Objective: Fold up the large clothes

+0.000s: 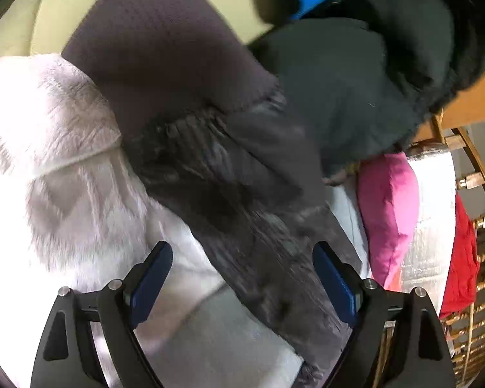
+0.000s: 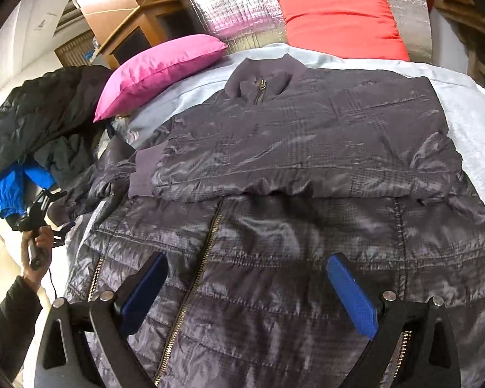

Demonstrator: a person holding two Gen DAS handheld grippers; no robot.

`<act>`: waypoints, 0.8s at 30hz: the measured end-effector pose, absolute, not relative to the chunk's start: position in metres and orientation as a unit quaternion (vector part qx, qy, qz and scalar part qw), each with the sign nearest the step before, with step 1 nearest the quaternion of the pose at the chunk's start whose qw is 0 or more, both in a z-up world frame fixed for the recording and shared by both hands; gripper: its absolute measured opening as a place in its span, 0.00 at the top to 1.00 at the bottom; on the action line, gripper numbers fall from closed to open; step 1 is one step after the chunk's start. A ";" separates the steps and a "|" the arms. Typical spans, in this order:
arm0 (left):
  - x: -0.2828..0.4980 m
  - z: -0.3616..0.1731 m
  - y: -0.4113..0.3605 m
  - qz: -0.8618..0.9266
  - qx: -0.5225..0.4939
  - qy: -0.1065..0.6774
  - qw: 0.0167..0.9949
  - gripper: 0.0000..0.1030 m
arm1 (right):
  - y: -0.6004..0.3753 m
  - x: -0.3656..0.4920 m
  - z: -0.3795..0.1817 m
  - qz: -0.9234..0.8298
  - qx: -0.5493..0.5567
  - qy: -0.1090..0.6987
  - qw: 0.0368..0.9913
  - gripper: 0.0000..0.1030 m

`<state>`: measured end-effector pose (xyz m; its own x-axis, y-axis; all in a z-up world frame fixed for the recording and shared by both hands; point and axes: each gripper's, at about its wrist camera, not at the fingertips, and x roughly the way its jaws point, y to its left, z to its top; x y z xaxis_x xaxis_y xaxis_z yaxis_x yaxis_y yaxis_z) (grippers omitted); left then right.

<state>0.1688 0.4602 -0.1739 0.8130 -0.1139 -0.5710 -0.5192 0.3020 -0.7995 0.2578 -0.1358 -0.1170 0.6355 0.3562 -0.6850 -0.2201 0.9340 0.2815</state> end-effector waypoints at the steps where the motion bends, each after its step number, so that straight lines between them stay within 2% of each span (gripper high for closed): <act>1: 0.172 -0.174 0.462 0.135 -0.573 0.273 0.761 0.15 | -0.136 0.258 -0.119 0.162 0.090 0.396 0.899 0.02; 5: 0.184 -0.171 0.469 0.149 -0.567 0.265 0.766 0.16 | -0.137 0.259 -0.128 0.162 0.092 0.405 0.895 0.02; 6: 0.186 -0.172 0.471 0.159 -0.568 0.265 0.763 0.26 | -0.137 0.259 -0.130 0.162 0.092 0.407 0.895 0.02; 7: 0.189 -0.173 0.475 0.180 -0.566 0.271 0.757 0.43 | -0.137 0.259 -0.131 0.162 0.091 0.408 0.894 0.02; 8: 0.194 -0.175 0.477 0.198 -0.560 0.282 0.754 0.54 | -0.137 0.258 -0.132 0.162 0.092 0.408 0.894 0.02; 9: 0.198 -0.175 0.480 0.217 -0.551 0.295 0.750 0.75 | -0.138 0.258 -0.132 0.162 0.092 0.407 0.894 0.02; 10: 0.202 -0.175 0.483 0.234 -0.543 0.314 0.742 0.84 | -0.138 0.258 -0.133 0.162 0.093 0.407 0.894 0.02; 13: 0.203 -0.169 0.488 0.243 -0.545 0.323 0.734 0.94 | -0.140 0.258 -0.134 0.163 0.097 0.405 0.894 0.02; 16: 0.202 -0.143 0.474 0.258 -0.499 0.326 0.761 0.96 | -0.142 0.256 -0.133 0.164 0.099 0.401 0.896 0.02; 24: 0.218 0.006 0.332 0.203 -0.250 0.245 0.915 0.96 | -0.155 0.246 -0.115 0.171 0.127 0.375 0.902 0.02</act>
